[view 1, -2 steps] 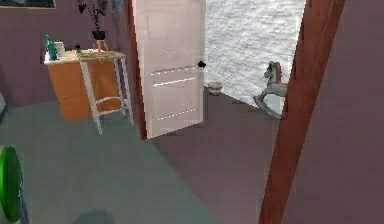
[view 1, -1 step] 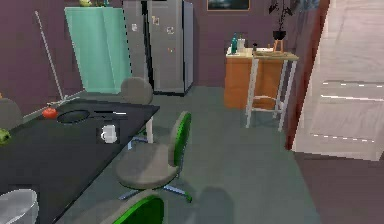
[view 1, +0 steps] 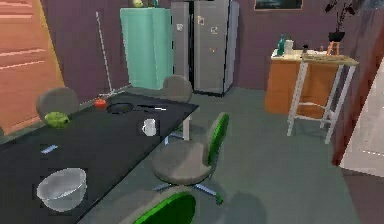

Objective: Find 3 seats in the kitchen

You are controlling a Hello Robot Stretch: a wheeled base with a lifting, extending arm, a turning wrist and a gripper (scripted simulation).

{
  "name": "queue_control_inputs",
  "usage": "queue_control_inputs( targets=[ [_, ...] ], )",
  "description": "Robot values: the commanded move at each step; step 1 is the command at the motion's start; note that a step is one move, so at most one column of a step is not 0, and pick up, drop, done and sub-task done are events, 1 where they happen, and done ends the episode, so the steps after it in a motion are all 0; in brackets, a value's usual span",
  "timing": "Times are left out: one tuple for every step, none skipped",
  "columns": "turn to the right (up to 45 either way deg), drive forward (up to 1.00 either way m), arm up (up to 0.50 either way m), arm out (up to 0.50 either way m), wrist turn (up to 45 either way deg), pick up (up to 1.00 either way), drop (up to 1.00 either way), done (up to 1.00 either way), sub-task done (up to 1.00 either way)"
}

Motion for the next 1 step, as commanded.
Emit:
queue_control_inputs(
  targets=[
    [0.0,0.00,0.00,0.00,0.0,0.00,0.00,1.00,0.00]
  ],
)
